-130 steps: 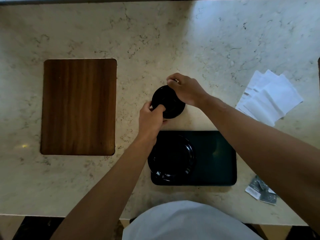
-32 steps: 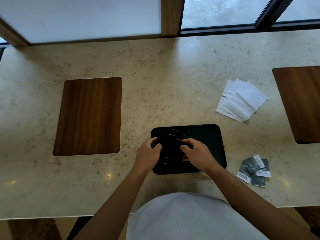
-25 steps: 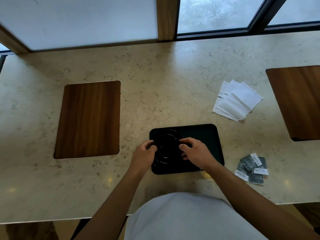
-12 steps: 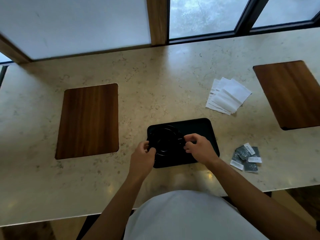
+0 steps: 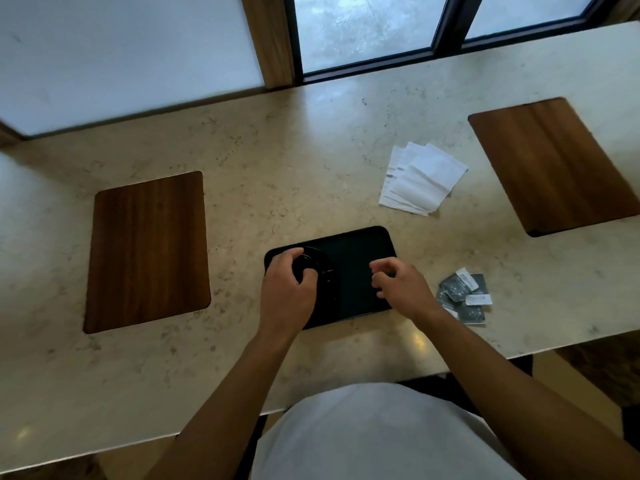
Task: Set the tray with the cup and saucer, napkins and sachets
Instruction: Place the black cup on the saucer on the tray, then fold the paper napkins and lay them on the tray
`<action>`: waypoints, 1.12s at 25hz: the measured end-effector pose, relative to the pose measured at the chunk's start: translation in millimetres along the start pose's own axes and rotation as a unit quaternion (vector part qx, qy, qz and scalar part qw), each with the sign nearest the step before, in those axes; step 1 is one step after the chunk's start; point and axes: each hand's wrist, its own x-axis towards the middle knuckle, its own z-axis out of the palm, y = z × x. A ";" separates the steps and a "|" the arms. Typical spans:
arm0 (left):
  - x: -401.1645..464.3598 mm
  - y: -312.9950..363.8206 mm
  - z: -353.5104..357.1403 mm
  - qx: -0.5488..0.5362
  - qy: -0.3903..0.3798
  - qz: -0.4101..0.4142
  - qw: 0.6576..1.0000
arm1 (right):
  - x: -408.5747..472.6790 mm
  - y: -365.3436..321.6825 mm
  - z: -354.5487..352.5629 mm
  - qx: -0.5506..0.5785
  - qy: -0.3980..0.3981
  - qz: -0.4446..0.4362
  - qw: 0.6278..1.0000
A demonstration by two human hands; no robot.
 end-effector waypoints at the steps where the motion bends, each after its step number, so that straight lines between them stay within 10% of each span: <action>1: 2.7 8.4 8.3 -0.004 -0.004 -0.009 1.000 | 5.1 1.6 -12.1 0.006 0.000 0.003 1.000; 14: 41.7 98.3 154.9 0.060 -0.083 -0.092 0.990 | 89.8 19.9 -148.8 -0.073 0.032 -0.060 0.995; 28: 246.0 156.2 241.0 0.247 -0.155 0.201 0.935 | 201.4 53.6 -179.2 -0.193 0.182 -0.058 0.962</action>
